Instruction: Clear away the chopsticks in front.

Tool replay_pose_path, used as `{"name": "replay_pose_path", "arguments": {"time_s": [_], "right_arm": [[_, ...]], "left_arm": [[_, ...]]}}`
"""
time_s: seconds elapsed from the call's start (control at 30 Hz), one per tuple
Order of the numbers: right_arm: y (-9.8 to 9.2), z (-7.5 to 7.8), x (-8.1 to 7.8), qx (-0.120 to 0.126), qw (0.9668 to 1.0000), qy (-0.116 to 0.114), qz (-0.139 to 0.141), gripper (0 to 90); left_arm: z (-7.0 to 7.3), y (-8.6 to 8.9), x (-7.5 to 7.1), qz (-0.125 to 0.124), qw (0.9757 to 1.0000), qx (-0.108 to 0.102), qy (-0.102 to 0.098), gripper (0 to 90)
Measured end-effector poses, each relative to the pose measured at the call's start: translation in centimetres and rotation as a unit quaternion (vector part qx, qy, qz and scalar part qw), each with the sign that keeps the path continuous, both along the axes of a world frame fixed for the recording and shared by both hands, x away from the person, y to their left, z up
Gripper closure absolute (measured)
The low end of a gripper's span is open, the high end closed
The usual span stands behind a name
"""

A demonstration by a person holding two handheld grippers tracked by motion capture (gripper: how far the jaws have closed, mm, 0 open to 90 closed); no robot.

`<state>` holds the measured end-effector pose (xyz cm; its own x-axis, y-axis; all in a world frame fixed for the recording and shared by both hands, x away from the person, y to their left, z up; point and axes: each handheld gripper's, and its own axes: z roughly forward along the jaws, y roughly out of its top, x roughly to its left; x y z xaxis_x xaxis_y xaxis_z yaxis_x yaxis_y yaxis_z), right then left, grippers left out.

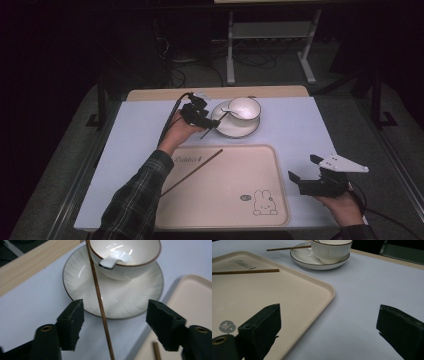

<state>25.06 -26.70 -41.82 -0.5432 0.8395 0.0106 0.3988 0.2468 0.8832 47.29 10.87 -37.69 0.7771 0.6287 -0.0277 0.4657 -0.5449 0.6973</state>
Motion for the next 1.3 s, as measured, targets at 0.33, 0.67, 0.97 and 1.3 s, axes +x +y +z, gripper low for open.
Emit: {"name": "replay_pose_path", "arguments": {"time_s": [0.33, 0.67, 0.97, 1.3], "right_arm": [[-0.2, 0.0, 0.0, 0.003, 1.0000, -0.001, 0.000, 5.1], [-0.3, 0.0, 0.1, 0.005, 1.0000, -0.002, -0.001, 5.1], [-0.4, 0.1, 0.0, 0.007, 1.0000, -0.002, -0.004, 5.2], [-0.5, 0.1, 0.0, 0.006, 1.0000, -0.003, -0.005, 5.3]], "left_arm": [[-2.5, -1.9, 2.7, 0.019, 0.9997, 0.011, 0.008, 56.8], [-4.3, -2.9, 3.8, 0.027, 0.9993, 0.017, 0.020, 69.5], [-5.0, -3.7, 4.0, 0.043, 0.9985, 0.020, 0.026, 79.2], [-4.8, -3.9, 4.3, 0.061, 0.9974, 0.029, 0.023, 83.9]]}}
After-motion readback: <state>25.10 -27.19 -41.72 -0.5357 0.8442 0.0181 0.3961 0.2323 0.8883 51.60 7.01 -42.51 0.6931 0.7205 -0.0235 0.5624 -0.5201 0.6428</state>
